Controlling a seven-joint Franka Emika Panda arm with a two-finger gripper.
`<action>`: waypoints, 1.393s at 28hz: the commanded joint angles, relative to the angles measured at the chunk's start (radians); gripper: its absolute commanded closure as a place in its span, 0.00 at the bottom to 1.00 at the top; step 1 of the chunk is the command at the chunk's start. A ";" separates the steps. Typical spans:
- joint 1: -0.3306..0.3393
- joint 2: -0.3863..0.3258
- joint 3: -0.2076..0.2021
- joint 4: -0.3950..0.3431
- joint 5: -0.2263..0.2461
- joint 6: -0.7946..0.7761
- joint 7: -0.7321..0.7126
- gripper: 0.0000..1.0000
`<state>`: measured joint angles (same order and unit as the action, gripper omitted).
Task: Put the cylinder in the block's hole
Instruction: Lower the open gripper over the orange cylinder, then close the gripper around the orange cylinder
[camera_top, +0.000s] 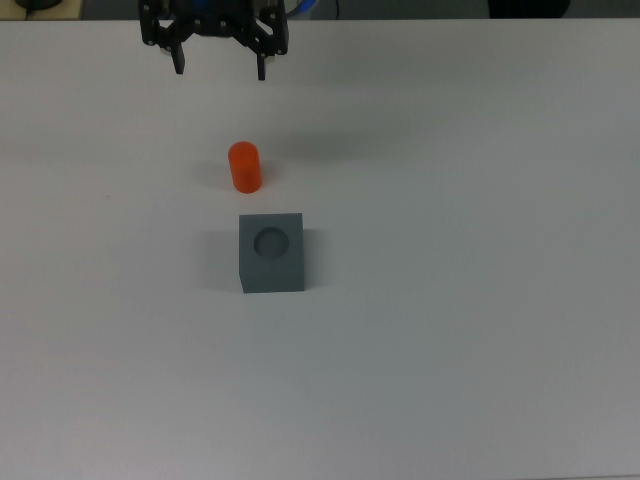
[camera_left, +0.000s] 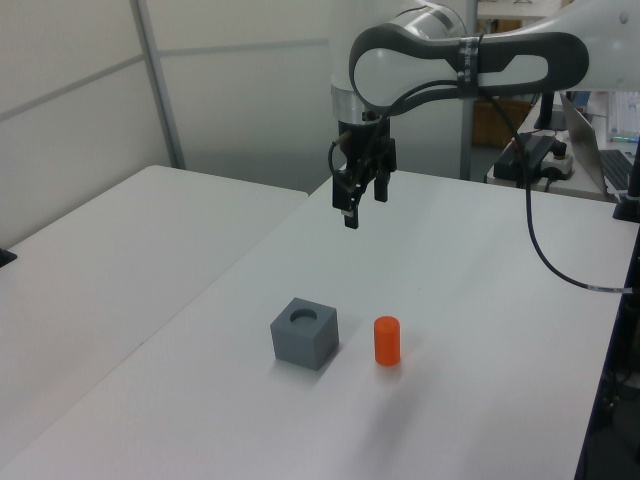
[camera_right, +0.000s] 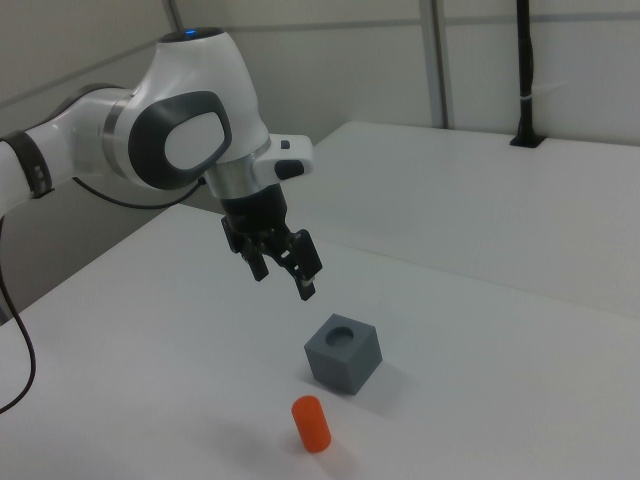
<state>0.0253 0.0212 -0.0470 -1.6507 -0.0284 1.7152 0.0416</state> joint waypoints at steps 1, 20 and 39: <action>-0.022 0.019 -0.007 -0.003 0.081 0.003 -0.060 0.00; -0.030 -0.006 0.019 -0.356 0.055 0.247 -0.160 0.00; -0.019 0.098 0.033 -0.423 -0.057 0.365 -0.144 0.01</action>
<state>0.0051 0.1056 -0.0112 -2.0634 -0.0647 2.0485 -0.0979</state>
